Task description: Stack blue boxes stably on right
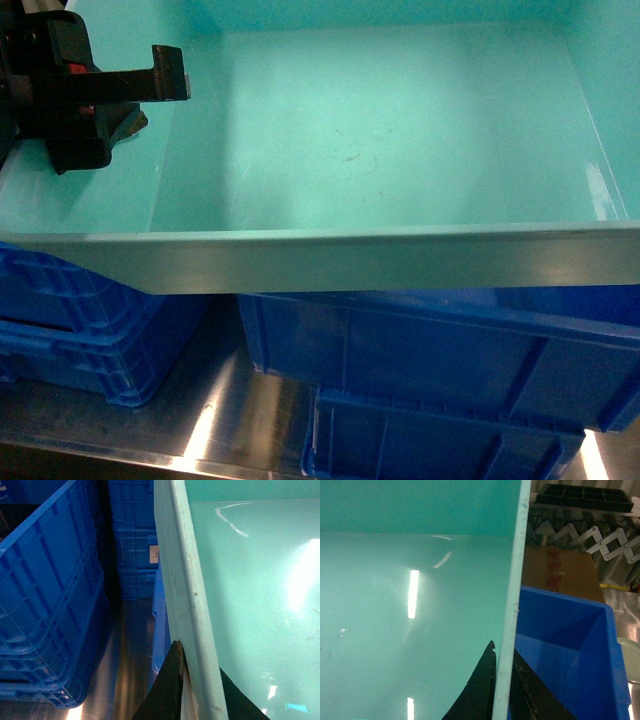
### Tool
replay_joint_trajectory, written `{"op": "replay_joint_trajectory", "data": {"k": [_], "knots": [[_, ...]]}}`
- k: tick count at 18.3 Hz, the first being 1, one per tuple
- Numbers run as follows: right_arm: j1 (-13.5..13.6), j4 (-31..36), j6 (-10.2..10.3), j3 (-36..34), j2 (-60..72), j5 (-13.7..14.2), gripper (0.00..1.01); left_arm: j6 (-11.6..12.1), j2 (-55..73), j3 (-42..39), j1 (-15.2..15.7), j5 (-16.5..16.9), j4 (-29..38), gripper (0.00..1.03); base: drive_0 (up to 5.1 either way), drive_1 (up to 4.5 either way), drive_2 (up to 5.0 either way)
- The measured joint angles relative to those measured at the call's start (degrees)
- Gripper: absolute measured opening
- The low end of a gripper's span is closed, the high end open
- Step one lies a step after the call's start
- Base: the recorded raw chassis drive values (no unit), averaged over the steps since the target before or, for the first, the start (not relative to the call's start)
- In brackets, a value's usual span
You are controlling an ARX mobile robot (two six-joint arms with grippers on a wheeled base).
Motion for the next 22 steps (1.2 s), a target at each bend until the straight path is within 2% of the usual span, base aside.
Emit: {"op": "replay_joint_trajectory", "data": {"k": [3, 11, 22], "knots": [[0.13, 0.22, -0.02, 0.07, 0.00, -0.20, 0.07, -0.02, 0.02, -0.02, 0.20, -0.07, -0.07, 0.05, -0.8, 2.24, -3.9], [0.00, -0.13, 0.00, 0.07, 0.11, -0.04, 0.07, -0.02, 0.11, -0.02, 0.04, 0.07, -0.04, 0.05, -1.0, -1.02, -1.0], [0.33, -0.13, -0.02, 0.07, 0.11, 0.00, 0.07, -0.02, 0.09, -0.02, 0.20, 0.00, -0.24, 0.05, 3.4, -0.48, -3.1]]}}
